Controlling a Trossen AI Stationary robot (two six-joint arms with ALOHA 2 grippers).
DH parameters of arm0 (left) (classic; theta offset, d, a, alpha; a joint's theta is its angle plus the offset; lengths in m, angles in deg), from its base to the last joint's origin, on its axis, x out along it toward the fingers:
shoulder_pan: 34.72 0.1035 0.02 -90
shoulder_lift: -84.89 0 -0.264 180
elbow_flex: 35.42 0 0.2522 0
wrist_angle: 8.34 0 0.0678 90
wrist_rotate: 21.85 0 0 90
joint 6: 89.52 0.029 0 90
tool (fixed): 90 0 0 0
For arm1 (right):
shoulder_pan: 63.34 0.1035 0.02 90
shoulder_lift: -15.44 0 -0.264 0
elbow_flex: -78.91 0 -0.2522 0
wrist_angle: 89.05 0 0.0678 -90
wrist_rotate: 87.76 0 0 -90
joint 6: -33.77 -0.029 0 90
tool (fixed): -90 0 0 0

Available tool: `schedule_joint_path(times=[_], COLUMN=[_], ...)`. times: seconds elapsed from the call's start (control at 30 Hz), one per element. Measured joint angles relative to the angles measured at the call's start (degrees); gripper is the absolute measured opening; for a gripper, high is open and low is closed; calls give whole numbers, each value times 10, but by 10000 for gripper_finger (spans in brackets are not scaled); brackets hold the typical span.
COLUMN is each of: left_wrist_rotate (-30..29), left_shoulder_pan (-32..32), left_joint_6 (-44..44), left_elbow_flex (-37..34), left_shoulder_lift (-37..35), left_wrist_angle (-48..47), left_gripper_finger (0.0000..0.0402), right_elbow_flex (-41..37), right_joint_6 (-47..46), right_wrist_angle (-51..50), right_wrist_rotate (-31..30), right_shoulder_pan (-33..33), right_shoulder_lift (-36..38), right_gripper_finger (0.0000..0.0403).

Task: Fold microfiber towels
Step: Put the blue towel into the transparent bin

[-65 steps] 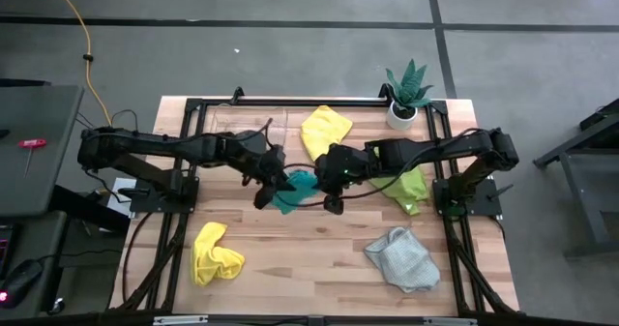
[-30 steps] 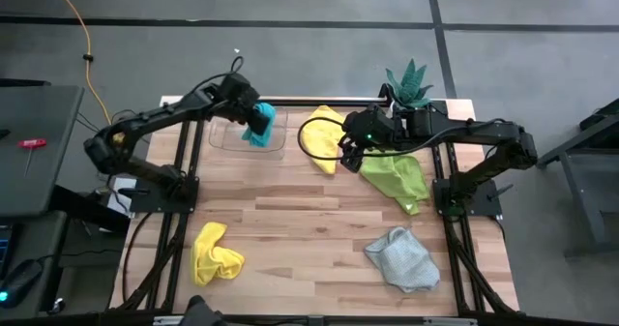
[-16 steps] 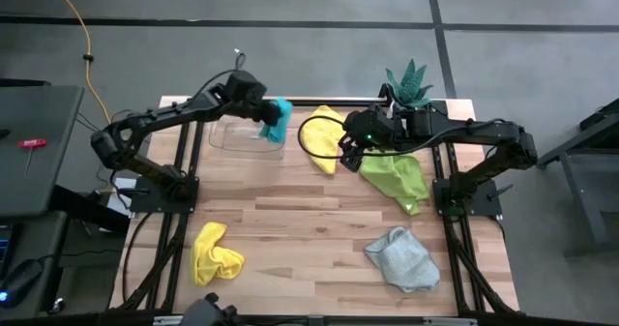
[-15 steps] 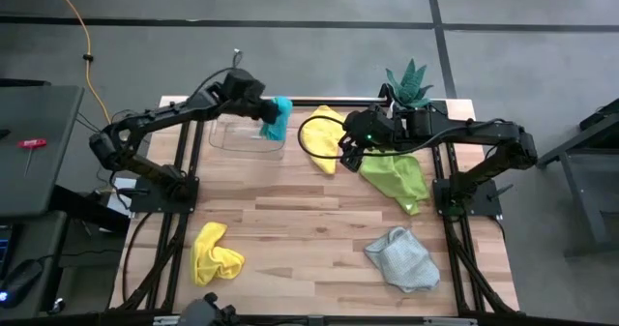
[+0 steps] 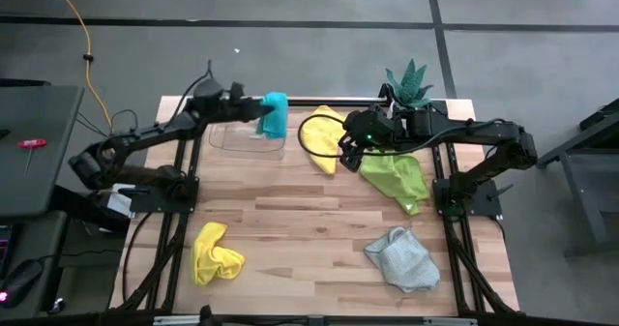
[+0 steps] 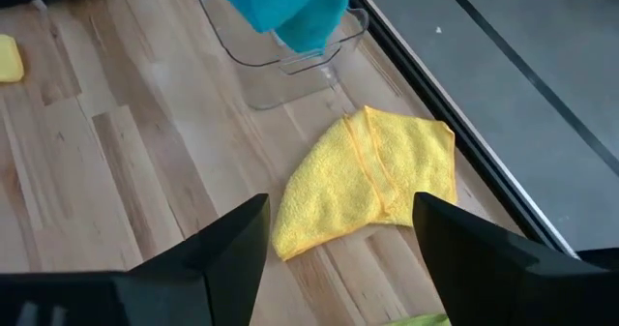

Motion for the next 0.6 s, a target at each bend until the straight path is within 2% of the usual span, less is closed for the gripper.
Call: schedule_joint_path(times=[0.1,0.27,0.6], left_wrist_rotate=[-2,-22,-31], left_shoulder_pan=[10,22,32], left_joint_6=[-62,-97,-87], left_elbow_flex=[-64,-132,-140], left_shoulder_lift=[-15,-10,75], left_wrist_angle=[91,136,143], left_gripper_finger=[0,0,0], right_elbow_flex=[0,0,0], right_joint_6=[-1,-13,-16], right_wrist_angle=[0,0,0], right_wrist_rotate=[0,0,0], right_shoulder_pan=[0,0,0], right_shoulder_lift=[0,0,0], right_gripper_finger=[248,248,248])
